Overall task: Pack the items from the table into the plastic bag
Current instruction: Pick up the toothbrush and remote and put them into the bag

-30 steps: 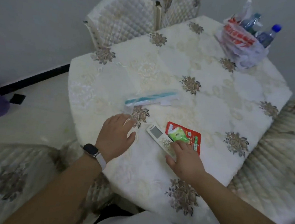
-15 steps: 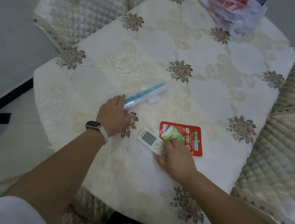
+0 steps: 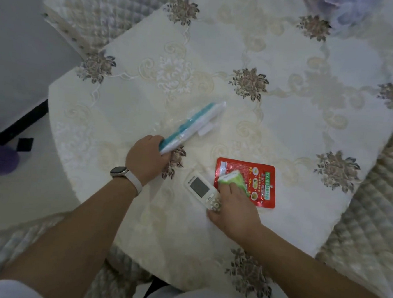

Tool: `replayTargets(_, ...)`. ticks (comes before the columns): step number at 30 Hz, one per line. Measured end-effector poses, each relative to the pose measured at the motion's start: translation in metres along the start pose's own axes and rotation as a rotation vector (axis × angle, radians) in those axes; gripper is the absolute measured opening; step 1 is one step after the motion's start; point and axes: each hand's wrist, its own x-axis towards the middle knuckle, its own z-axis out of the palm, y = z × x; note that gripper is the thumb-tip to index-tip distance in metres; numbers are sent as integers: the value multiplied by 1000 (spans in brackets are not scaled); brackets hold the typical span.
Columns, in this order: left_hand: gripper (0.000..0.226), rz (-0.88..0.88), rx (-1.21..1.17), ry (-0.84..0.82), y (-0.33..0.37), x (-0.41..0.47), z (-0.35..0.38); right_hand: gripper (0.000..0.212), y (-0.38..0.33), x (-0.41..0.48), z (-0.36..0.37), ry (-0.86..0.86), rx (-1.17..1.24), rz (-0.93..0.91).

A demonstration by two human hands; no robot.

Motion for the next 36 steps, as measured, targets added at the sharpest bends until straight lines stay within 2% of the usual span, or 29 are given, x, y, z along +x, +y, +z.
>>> replayTargets(7, 37, -106, -226, -8, 5, -59, -18, 39, -5, -14, 7, -26, -38, 66)
replayTargets(13, 31, -57, -359, 9, 4, -99, -34, 34, -20, -37, 6, 7, 107, 264)
replayTargets(20, 26, 106, -432, -65, 24, -138, -32, 30, -29, -99, 1, 169, 312, 419)
replayTargets(27, 25, 282, -520, -101, 84, -177, -38, 27, -14, -189, -9, 416, 503, 536)
replayTargets(31, 29, 364, -545, -101, 126, -213, -38, 34, 2, -239, -14, 545, 673, 557)
replayTargets(36, 26, 414, -622, -116, 190, -267, -24, 32, 37, -311, -14, 627, 822, 521)
